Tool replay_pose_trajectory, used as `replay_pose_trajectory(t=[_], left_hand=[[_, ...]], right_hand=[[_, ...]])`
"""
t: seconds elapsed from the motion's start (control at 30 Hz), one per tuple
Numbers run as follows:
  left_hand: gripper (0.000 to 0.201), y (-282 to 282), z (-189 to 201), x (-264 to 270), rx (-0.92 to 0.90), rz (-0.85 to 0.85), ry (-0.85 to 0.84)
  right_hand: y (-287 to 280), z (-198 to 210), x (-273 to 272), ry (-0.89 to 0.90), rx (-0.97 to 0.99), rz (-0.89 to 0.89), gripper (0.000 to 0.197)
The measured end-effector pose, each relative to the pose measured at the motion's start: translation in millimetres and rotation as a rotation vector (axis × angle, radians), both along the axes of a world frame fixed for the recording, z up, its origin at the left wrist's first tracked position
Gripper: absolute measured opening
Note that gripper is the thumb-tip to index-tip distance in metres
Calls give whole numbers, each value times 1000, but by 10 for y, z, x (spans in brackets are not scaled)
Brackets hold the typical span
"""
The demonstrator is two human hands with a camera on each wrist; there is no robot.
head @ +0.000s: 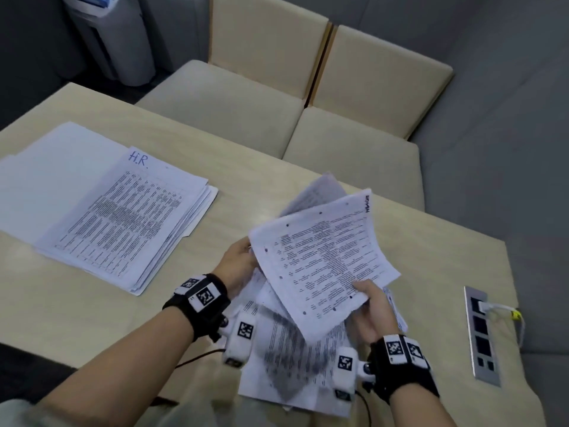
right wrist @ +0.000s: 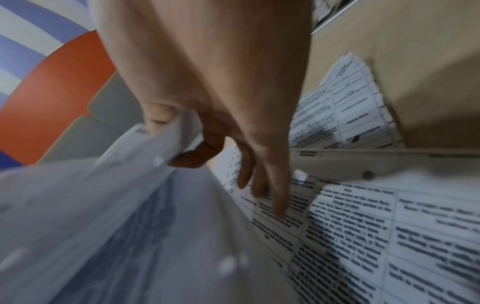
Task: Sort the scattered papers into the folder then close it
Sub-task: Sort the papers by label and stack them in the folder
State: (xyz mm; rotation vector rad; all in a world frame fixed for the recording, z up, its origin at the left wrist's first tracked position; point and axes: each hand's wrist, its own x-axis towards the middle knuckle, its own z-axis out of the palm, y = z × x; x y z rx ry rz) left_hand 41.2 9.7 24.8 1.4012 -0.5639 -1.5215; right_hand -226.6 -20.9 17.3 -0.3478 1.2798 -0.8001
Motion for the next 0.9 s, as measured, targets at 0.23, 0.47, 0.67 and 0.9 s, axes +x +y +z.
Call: replay_pose_trajectory(t=[0.23,0.47,0.67,0.9], left_hand=[[23,99,194,-10,15,-179,-13],[43,210,-321,-92,296,-274,-956],[52,311,-461,-281,199,-440,-1082],[34,225,-379,-438,236,-519,-958]], right_hand=[[83,108,-51,104,-104,94,45],[350,-15,-600,587,-118,108,57],[651,-345,-480,648,-75,249,49],[622,-327,-69,677,-125,358,30]])
